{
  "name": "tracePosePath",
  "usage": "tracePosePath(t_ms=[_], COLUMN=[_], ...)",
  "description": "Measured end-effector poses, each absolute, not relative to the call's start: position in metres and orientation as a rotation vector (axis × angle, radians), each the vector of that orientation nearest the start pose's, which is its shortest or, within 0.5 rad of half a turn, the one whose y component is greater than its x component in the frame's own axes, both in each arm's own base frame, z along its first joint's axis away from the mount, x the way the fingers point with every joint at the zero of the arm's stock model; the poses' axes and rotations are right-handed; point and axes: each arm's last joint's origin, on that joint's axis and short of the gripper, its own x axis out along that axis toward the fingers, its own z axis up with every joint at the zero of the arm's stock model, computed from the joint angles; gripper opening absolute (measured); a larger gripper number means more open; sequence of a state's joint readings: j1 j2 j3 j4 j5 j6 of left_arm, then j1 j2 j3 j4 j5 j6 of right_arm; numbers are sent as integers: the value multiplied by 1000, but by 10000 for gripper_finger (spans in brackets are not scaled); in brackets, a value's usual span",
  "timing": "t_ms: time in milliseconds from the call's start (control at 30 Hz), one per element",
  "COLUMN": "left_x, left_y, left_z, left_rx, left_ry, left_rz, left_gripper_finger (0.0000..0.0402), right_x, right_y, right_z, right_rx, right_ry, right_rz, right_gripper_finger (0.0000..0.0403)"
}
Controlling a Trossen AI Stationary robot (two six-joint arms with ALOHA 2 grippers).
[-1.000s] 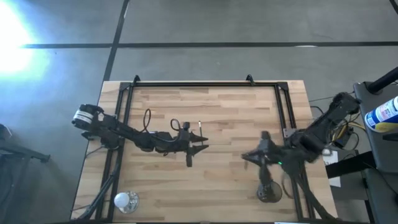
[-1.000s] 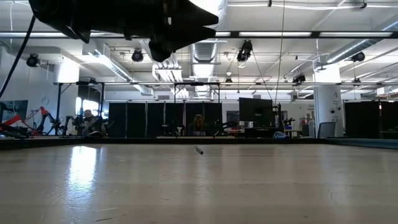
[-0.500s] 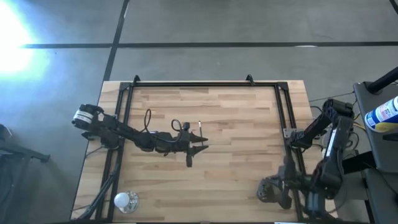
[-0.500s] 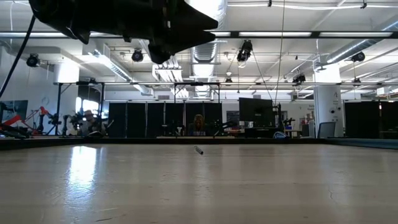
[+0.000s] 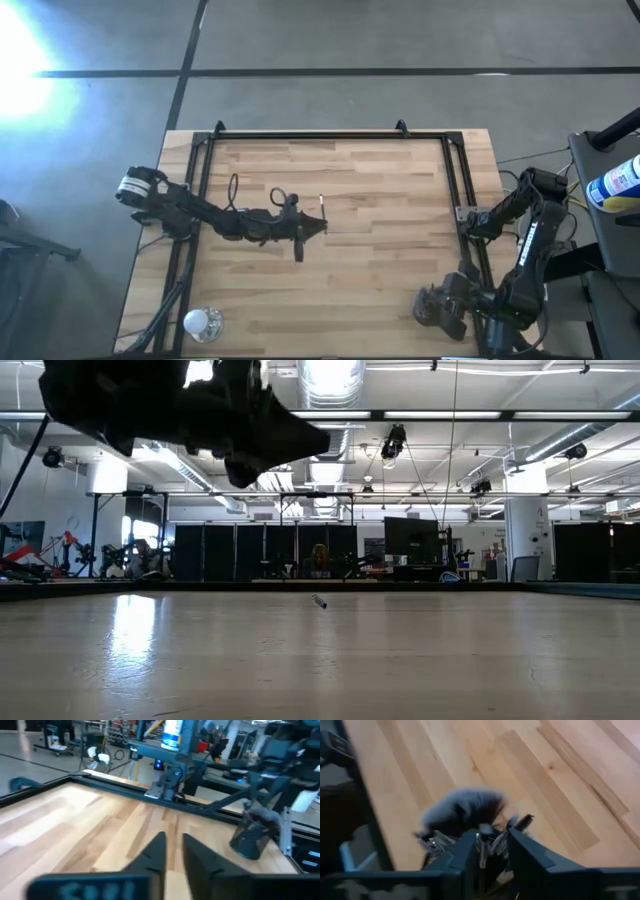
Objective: Sort items
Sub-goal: Put the lip brush into the wire basket
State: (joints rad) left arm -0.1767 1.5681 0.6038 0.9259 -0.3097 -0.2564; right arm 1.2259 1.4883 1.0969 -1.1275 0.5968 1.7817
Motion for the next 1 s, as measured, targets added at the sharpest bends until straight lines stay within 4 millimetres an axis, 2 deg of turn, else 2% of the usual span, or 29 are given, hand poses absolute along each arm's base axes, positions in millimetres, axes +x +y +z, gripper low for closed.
tracePosePath(t_ms=[100,233,333,400,500,600,667,733,833,1000], left_x=[290,276,264,255,241,229,224,220,216,214], left_y=[-34,-24,-18,-13,-8,-4,-1,2,3,4], left_z=[186,174,165,161,155,149,145,141,137,136], left_rx=[-261,-277,-272,-275,-276,-268,-267,-269,-271,-270], left_ry=[9,-19,-33,-55,-91,-96,-79,-63,-51,-48], left_rz=[157,170,186,198,213,228,248,280,310,338], left_gripper_finger=[10,3,1,0,0,0,0,0,0,0], right_x=[102,116,141,161,197,234,256,274,294,328], right_y=[226,206,184,167,140,111,93,75,53,35], right_z=[255,278,285,283,276,265,254,241,216,185], right_rx=[441,480,474,450,456,497,548,606,634,640], right_ry=[917,853,799,781,721,647,591,552,573,643], right_rz=[-389,-436,-468,-496,-502,-411,-346,-323,-397,-509], right_gripper_finger=[130,153,139,117,72,25,13,14,25,61])
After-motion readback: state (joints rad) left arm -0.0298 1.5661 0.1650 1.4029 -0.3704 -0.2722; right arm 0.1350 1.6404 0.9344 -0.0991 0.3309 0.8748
